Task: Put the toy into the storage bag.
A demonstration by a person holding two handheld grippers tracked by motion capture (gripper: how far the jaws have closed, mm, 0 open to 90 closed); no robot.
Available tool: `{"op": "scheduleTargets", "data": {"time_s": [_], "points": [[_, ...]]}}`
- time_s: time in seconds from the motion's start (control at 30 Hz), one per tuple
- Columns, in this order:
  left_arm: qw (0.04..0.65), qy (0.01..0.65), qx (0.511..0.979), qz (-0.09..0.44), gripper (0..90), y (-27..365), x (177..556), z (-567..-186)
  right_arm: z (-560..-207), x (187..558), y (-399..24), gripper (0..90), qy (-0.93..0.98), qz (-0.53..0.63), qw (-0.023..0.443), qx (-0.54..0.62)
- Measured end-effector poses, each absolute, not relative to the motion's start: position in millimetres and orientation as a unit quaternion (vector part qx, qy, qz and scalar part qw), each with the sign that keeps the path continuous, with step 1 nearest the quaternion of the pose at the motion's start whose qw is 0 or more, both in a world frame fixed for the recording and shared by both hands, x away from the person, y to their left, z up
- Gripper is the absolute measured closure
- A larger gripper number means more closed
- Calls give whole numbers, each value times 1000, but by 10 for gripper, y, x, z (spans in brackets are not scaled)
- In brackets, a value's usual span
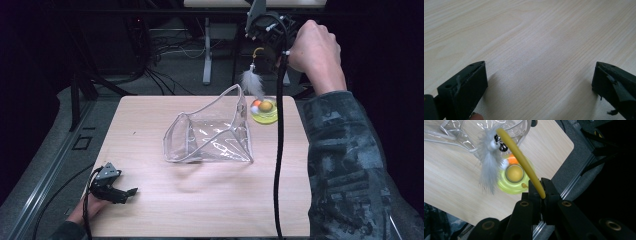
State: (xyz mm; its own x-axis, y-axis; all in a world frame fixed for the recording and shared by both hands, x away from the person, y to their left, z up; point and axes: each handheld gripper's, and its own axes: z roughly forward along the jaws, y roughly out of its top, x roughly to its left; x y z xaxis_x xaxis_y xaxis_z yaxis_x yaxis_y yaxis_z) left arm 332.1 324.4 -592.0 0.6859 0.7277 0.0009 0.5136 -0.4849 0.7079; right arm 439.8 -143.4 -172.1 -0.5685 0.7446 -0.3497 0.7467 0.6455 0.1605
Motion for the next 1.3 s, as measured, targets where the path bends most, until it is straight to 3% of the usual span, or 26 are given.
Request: {"op": "scheduleTargets", "data": {"time_s": [1.3], "points": [[351,364,849,153,0,3246,3322,-5919,-1627,4467,-769,872,901,17,220,374]]}}
